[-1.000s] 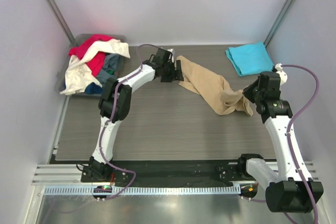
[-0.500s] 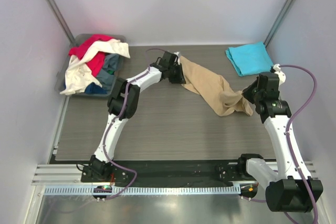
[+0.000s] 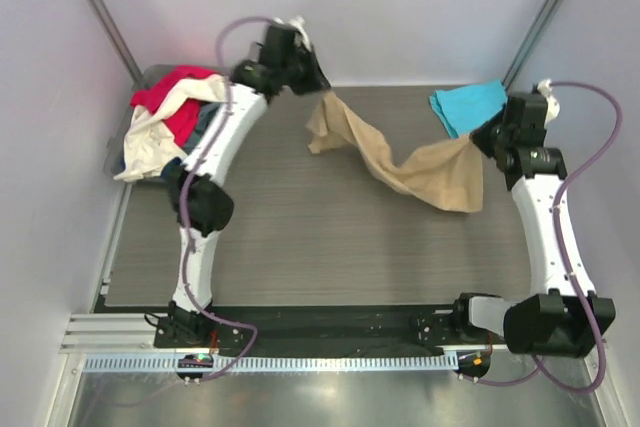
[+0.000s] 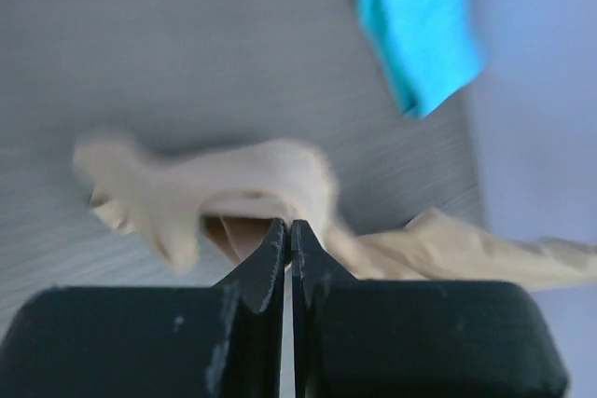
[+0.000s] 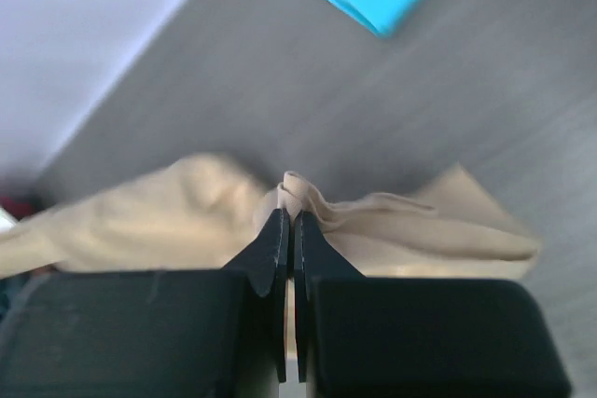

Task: Fold and stack the t-shirts
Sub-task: Flatten the tshirt out

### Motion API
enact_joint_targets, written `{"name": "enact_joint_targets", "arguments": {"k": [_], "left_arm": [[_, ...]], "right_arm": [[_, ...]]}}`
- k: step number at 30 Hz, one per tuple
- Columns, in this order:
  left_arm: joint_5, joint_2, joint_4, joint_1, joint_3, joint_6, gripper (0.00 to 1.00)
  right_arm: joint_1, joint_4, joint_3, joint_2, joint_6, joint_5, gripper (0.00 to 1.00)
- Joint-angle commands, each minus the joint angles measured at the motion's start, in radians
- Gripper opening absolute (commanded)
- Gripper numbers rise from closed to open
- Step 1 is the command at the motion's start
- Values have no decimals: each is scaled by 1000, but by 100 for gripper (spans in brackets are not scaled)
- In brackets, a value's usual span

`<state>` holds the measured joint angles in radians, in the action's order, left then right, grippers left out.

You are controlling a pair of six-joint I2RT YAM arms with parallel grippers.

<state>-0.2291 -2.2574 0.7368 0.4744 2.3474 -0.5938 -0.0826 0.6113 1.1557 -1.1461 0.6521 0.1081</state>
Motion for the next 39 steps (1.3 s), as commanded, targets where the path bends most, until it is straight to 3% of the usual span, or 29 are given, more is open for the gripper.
{"name": "enact_joint_targets", "arguments": {"k": [1,9,14,18,24,27,30,32,33,34,36,39], "left_arm": [[13,300,124,-104,170,23,0],[-41,666,115,-301,-123,54,0],[-35,797,135,-319,-284,88,0],[-26,979,76,-319,-567,83,0],[2,1059,167,-321,-576,117,0],[-6,1023,196,-319,-551,123,0],[-6,989,207,-319,-586,121,0],[-16,981,191,-319,-663,117,0],[-16,974,187,-321,-689,114,0],[-18,969,185,-319,-721,111,0],[-39,957,184,-319,-802,107,0],[-52,967,148,-319,-900,111,0]], "right_arm": [[-32,-62,278,-79,4,-15,1],[-137,-5,415,-132,-57,25,1],[-141,-4,355,-170,-62,-65,1],[-141,-5,296,-150,-58,-74,1],[-141,-5,389,-116,-48,-47,1],[-141,8,470,-248,-63,-94,6],[-143,102,640,-496,-86,-209,18],[-141,131,673,-677,-111,-292,41],[-141,136,703,-738,-118,-318,68],[-141,172,729,-788,-156,-353,76],[-128,247,774,-855,-198,-346,85],[-72,200,625,-712,-227,-262,93]]}}
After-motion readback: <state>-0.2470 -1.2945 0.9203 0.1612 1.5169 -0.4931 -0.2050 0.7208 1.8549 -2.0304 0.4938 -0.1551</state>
